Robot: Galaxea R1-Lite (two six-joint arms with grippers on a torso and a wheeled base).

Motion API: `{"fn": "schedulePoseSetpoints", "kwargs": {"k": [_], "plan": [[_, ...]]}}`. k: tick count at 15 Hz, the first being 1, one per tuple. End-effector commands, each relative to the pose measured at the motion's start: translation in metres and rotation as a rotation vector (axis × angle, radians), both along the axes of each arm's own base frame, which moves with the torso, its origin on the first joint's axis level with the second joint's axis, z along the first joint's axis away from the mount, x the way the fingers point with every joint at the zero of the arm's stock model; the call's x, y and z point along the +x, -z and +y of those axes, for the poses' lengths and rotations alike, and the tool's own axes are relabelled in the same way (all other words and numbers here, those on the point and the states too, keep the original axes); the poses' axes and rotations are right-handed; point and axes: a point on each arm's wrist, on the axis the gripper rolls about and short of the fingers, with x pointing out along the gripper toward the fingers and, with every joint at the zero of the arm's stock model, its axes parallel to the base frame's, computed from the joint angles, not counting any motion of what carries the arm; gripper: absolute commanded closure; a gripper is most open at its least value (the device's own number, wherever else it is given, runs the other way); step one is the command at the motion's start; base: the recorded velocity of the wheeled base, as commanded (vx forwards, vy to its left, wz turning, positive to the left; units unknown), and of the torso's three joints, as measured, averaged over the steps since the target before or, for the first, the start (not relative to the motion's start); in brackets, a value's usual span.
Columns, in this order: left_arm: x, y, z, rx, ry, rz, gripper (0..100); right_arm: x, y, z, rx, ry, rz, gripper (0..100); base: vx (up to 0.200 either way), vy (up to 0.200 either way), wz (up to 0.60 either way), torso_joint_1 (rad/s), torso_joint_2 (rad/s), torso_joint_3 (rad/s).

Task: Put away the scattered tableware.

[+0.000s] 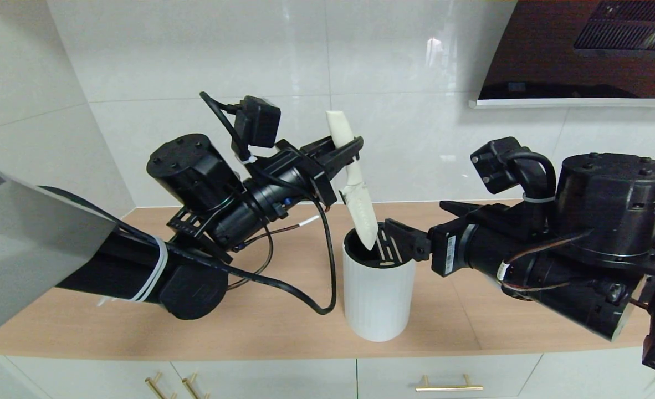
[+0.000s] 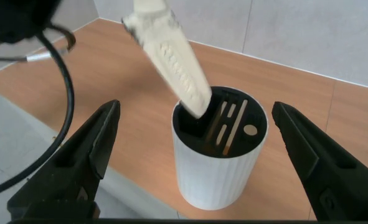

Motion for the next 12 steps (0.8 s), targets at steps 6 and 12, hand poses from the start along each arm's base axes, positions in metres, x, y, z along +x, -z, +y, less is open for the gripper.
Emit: {"fn": "schedulePoseSetpoints", "kwargs": {"k": [6, 12], "plan": [[0.000, 0.013, -0.001, 0.044, -0.001, 0.065, 100, 0.001, 0.004, 0.001, -0.008, -0.001, 0.008, 0, 0.000, 0.000, 0.00, 0.000, 0.00, 0.000], [0.009, 0.032, -0.009, 0.071, 0.005, 0.100, 100, 0.001, 0.004, 0.001, -0.011, 0.000, 0.010, 0, 0.000, 0.000, 0.00, 0.000, 0.00, 0.000]]}}
